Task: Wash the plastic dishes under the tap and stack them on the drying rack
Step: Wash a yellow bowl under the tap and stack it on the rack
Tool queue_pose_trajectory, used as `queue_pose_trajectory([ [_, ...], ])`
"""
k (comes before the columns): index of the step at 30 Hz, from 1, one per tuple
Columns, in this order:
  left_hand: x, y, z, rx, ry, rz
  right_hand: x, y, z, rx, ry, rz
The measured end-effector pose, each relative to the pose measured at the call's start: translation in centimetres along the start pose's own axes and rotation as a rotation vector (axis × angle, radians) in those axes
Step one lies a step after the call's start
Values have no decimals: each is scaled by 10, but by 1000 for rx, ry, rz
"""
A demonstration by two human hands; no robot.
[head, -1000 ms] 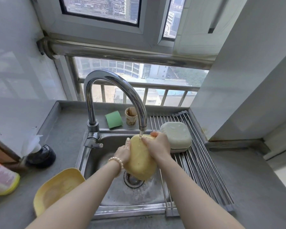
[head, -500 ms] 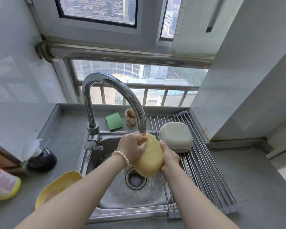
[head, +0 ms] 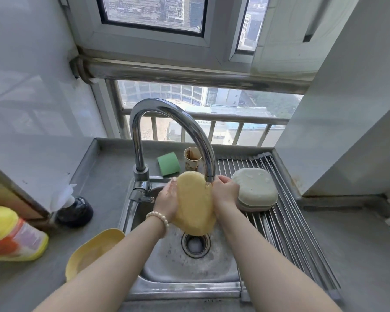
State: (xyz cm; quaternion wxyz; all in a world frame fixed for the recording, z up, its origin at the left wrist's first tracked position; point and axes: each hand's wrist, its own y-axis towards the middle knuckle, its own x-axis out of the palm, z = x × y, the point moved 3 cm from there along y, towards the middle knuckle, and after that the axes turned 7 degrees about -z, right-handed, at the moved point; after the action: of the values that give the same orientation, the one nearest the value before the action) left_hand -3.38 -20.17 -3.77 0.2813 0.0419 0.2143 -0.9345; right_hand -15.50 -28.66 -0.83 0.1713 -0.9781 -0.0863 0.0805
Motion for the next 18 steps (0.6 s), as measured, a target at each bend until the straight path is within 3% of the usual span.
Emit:
queue_pose_trajectory([
  [3, 8, -2, -12, -423, -403, -210, 3, -6, -7, -281, -385, -39],
  [5, 11, -5, -18, -601, -573, -398, 5, -13, -3, -456, -568, -84],
  [8, 9, 1, -28, -707, -769, -567, 2, -32, 1, -904, -681, -28],
  [11, 11, 7, -44, -763, -778, -609, -4, -48, 9, -1214, -631, -120],
  [14, 20, 11, -59, -659, -694, -481, -13, -50, 22, -1209, -619, -202],
  [18, 21, 11, -47, -245, -601, -108, -27, -42, 51, -754, -545, -198],
])
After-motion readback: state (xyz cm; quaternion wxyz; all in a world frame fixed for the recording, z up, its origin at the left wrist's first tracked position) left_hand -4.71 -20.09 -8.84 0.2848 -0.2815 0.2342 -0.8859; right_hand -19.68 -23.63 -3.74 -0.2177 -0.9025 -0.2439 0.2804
